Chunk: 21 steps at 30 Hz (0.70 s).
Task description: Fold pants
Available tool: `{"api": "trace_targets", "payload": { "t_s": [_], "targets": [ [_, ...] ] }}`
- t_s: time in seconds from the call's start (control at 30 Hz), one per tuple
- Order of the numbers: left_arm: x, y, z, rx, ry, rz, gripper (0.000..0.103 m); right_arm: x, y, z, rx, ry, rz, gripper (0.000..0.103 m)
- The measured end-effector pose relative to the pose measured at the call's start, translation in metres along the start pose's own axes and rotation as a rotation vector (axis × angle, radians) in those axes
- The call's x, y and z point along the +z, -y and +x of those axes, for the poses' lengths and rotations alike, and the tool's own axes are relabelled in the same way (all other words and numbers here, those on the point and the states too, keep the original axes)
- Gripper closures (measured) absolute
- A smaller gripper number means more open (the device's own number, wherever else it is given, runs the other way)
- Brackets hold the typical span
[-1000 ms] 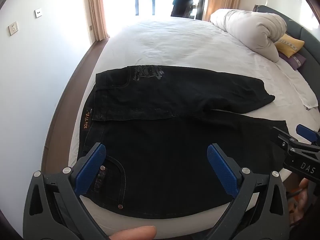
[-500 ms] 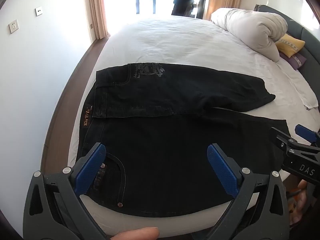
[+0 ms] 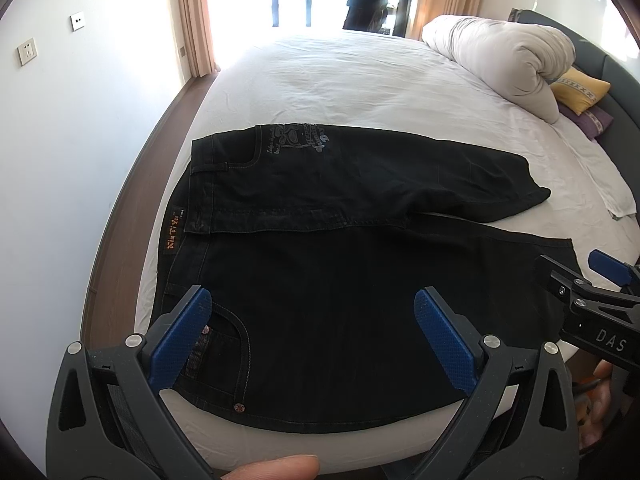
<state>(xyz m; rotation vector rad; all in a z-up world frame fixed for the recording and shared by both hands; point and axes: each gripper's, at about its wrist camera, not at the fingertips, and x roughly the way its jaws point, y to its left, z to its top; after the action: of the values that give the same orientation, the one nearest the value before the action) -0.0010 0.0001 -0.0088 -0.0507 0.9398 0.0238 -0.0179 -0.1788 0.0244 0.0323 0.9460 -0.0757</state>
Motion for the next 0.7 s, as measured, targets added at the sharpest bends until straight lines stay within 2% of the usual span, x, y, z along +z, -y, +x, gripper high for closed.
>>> {"api": "trace_targets", "payload": {
  "t_s": [0.7],
  "targets": [
    [-0.0007,-0.0002,0.0005,-0.001,-0.002,-0.001,0.000,-0.0060,-0.0024,0.0033,0.001,-0.006,-0.002,0.000]
  ]
}}
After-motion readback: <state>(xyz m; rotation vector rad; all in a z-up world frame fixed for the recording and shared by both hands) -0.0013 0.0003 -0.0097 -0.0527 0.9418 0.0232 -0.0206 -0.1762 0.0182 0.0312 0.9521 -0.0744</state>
